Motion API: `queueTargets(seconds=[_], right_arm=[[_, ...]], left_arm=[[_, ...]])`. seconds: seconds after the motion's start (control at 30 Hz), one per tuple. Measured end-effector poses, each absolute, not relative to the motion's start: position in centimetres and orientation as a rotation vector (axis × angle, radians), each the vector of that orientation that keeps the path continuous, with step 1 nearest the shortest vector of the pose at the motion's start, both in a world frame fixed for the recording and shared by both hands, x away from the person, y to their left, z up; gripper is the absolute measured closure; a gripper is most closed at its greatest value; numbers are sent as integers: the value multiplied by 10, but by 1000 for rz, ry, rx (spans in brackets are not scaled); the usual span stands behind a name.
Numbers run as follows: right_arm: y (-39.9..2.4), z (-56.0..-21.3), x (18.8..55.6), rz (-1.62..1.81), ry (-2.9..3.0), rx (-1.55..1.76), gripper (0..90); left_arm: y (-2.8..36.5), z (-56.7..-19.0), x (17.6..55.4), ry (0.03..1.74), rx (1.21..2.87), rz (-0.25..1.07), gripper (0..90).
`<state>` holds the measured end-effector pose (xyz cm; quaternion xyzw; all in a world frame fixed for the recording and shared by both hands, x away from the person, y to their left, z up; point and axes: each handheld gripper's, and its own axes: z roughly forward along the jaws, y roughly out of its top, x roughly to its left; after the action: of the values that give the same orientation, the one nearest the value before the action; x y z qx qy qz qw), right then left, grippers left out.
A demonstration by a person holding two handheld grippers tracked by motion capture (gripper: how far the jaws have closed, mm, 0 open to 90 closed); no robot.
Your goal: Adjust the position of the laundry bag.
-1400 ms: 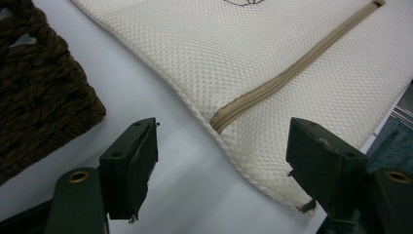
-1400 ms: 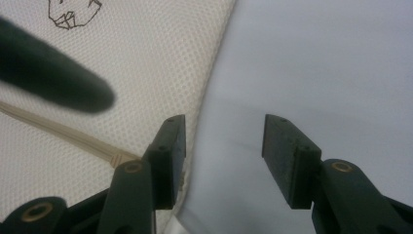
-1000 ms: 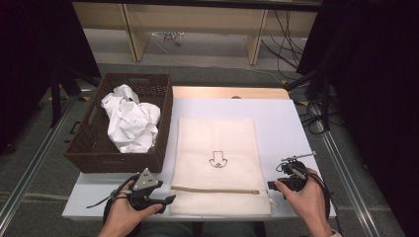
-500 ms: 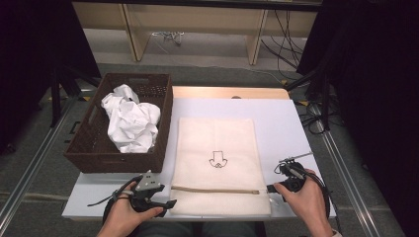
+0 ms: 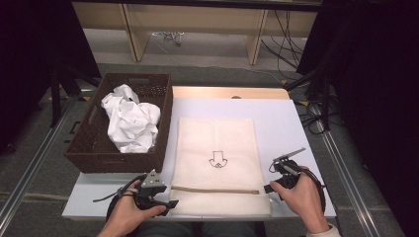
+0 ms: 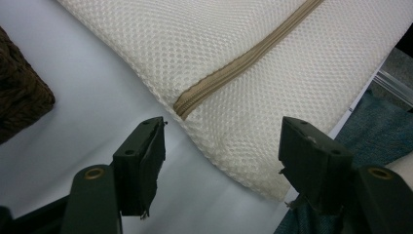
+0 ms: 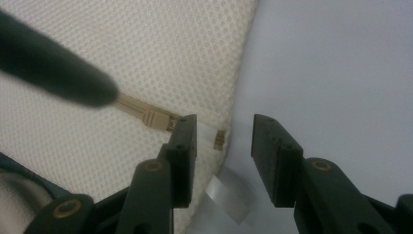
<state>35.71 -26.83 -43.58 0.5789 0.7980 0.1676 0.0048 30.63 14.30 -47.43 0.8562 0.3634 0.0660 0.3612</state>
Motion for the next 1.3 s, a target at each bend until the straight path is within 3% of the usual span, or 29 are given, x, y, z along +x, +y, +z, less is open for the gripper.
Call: queueTargets(seconds=[0.4,1.1,1.3], right_arm=[[-260,-442,366,458,2551,1823,628],[-252,-448,358,286,2585,1976,632],[-246,-450,356,240,2557,1918,696]], left_arm=[[140,-477,311,942,2246,143,398],[137,-483,308,916,2303,122,429],[129,-481,306,904,2359,190,512]])
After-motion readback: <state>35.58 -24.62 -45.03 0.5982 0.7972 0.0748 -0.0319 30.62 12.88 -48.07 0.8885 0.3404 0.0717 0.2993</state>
